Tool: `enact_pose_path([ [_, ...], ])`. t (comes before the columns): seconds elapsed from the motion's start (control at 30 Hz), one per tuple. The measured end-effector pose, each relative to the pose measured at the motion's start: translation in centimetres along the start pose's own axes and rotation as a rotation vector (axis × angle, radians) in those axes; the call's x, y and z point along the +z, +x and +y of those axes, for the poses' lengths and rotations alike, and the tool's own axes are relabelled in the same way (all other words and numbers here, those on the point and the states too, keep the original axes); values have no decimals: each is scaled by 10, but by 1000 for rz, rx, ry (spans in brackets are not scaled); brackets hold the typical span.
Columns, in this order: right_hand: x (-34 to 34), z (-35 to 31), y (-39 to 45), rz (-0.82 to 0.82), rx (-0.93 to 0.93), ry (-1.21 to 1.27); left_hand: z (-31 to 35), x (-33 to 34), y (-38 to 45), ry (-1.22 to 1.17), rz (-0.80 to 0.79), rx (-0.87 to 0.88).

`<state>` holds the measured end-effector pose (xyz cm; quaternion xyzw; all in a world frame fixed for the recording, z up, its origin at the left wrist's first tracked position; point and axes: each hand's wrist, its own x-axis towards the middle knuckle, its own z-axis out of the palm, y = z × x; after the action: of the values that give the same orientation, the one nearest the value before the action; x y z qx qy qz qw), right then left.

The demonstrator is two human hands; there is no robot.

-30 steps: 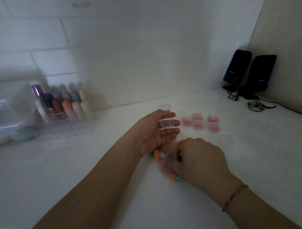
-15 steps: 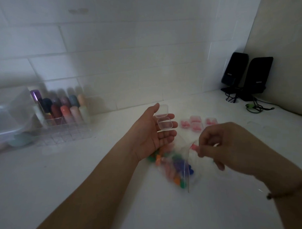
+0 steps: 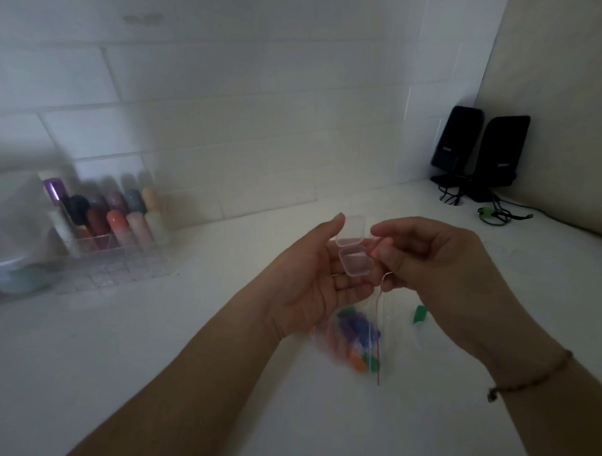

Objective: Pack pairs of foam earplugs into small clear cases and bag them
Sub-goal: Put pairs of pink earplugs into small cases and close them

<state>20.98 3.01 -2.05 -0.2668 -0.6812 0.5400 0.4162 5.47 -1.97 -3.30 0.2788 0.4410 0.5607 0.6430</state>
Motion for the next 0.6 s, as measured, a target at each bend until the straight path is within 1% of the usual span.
enact_pose_path([
  [0.13, 0, -1, 0, -54, 24, 95, -1, -1, 1, -4, -12, -5],
  [0.2, -1, -3, -1, -36, 37, 49, 0, -2, 1, -18, -22, -3],
  [0.27, 3, -1, -2, 22, 26, -87, -1, -3, 3, -34, -30, -3],
  [0.3, 5, 1, -3, 63, -9, -209, -2, -3, 3, -37, -36, -4],
  [0.4, 13, 11, -6, 139, -211, -678, -3, -1, 3, -60, -70, -8],
  [0.43, 15, 13, -7, 148, -269, -776, -3, -1, 3, -70, -85, -6],
  [0.5, 17, 16, -8, 165, -335, -881, -3, 0, 2, -88, -110, -3],
  [0.6, 21, 17, -8, 201, -366, -946, -2, 1, 1, -111, -142, -2],
])
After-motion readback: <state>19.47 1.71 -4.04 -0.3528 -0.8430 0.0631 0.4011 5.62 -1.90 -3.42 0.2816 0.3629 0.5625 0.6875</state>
